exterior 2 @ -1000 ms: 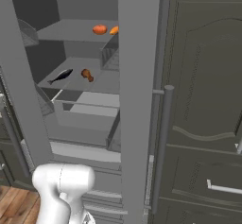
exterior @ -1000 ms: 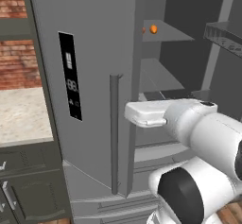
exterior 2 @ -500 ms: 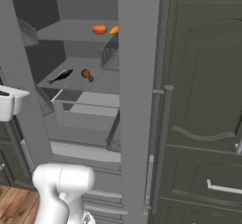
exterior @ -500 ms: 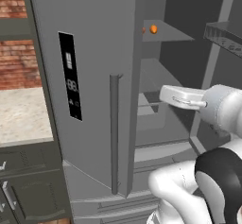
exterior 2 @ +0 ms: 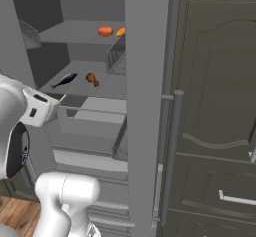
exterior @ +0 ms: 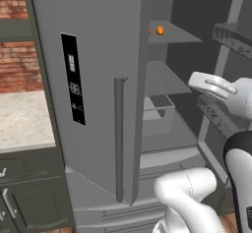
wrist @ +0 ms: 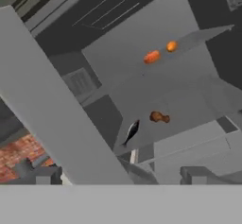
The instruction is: Gather the squash and carrot from the fridge and place them on a tray on the dining counter. Then gather the fish and chicken drumstick from the fridge and place them on the other tray.
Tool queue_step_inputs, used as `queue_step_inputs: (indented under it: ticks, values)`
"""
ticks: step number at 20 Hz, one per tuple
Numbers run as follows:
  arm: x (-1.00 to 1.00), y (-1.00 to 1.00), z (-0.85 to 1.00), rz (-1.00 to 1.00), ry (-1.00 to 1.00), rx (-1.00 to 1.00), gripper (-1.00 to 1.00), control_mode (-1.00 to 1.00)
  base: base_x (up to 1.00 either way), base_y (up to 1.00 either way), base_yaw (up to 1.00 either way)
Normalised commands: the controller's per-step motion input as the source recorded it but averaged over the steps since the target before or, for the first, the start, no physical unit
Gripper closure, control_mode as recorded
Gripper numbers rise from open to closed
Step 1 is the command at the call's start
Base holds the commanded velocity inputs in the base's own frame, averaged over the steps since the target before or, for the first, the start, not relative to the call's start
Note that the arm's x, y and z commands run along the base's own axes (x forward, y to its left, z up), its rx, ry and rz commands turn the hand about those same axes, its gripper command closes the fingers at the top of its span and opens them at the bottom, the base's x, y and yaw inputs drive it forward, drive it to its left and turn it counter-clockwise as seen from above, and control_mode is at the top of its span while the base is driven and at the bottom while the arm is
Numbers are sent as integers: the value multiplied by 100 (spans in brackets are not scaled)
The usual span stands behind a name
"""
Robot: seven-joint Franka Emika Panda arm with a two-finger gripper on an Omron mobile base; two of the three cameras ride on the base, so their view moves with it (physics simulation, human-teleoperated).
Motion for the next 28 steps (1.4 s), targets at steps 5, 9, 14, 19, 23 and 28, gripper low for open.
queue_step_inputs:
  ticks: [5, 9, 14, 19, 23, 28]
  values:
    - [31, 8, -1, -10, 23, 13, -100, -100, 0, 0, 0]
    - [18, 3, -5, -5, 29, 17, -100, -100, 0, 0, 0]
    - [8, 0, -4, -1, 33, 25, -100, -100, 0, 0, 0]
    - [-1, 2, -11, 0, 8, 10, -100, -100, 0, 0, 0]
    - [6, 0, -8, 0, 5, 17, -100, -100, 0, 0, 0]
    - [13, 0, 0, 0, 9, 21, -100, -100, 0, 0, 0]
